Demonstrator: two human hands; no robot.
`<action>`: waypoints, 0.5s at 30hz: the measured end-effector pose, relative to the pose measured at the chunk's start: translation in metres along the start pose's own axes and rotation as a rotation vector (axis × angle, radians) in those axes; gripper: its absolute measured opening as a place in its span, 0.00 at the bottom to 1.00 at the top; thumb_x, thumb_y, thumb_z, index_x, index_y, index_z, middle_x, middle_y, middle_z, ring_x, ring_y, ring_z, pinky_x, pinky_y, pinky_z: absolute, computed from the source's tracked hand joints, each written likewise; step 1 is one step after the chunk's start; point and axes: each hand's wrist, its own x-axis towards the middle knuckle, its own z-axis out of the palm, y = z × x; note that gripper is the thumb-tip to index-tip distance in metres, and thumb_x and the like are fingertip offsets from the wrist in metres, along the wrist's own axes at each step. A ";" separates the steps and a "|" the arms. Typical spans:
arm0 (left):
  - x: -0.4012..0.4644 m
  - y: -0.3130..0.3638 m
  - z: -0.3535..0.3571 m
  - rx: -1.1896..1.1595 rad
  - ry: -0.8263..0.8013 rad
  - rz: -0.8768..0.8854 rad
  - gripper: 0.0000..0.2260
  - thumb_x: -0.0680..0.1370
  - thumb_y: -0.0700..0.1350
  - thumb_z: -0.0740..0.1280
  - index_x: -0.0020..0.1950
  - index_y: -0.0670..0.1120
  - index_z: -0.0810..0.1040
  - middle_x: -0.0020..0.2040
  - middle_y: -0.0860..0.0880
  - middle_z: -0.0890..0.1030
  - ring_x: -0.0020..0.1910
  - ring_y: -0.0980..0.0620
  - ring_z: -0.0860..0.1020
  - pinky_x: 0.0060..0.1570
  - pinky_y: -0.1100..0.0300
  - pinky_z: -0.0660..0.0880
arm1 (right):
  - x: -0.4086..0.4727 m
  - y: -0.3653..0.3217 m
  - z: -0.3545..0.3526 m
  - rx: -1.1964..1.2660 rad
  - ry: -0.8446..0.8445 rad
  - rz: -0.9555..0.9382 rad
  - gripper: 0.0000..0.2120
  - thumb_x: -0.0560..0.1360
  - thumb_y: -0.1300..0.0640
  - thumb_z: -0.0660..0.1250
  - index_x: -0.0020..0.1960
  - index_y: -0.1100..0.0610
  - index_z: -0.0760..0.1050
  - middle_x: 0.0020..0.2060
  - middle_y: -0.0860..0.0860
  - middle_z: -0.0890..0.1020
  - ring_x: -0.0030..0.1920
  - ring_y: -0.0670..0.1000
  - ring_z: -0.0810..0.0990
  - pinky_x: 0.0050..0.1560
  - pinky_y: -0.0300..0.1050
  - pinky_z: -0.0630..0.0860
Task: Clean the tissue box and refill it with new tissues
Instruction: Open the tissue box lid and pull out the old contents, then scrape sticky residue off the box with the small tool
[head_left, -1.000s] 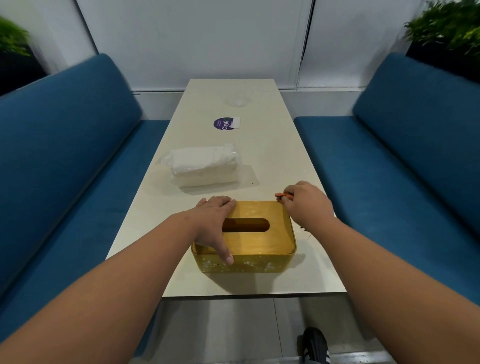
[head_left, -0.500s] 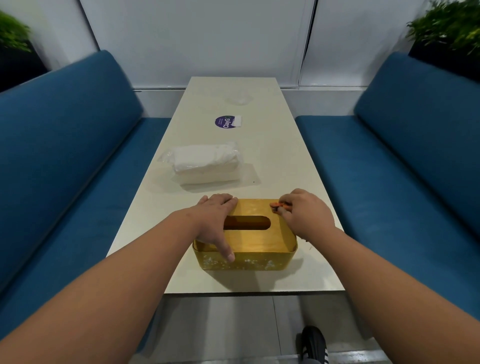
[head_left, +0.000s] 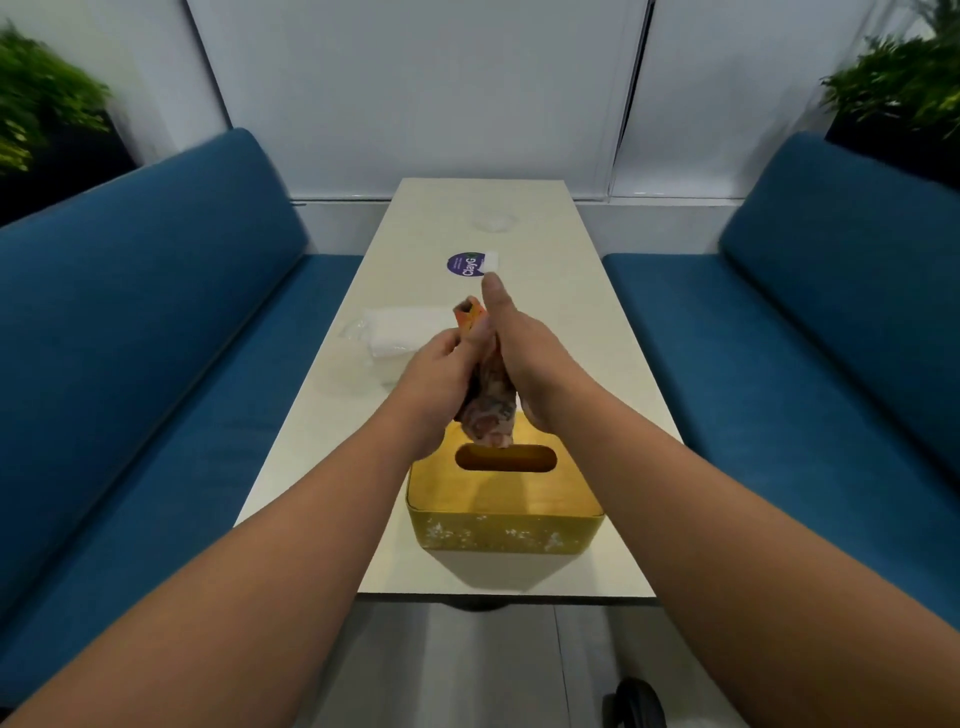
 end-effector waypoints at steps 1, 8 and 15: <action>-0.001 0.000 -0.005 -0.023 0.064 -0.021 0.20 0.77 0.63 0.61 0.60 0.51 0.74 0.55 0.47 0.81 0.55 0.45 0.79 0.57 0.44 0.77 | -0.002 -0.003 0.007 0.014 -0.064 0.030 0.38 0.73 0.26 0.49 0.66 0.53 0.73 0.57 0.53 0.78 0.58 0.57 0.76 0.63 0.55 0.72; -0.014 -0.032 -0.066 0.050 0.483 -0.245 0.11 0.75 0.55 0.62 0.47 0.48 0.75 0.50 0.43 0.80 0.49 0.42 0.78 0.53 0.44 0.77 | -0.012 0.035 -0.016 -0.988 -0.289 -0.205 0.30 0.73 0.38 0.68 0.69 0.54 0.72 0.62 0.51 0.78 0.59 0.52 0.76 0.58 0.46 0.73; -0.036 -0.088 -0.084 0.360 0.347 -0.388 0.24 0.68 0.62 0.72 0.53 0.46 0.75 0.47 0.45 0.80 0.45 0.45 0.79 0.49 0.48 0.78 | -0.016 0.081 -0.012 -1.282 -0.439 -0.089 0.30 0.69 0.43 0.73 0.67 0.52 0.71 0.48 0.49 0.76 0.47 0.50 0.75 0.46 0.45 0.76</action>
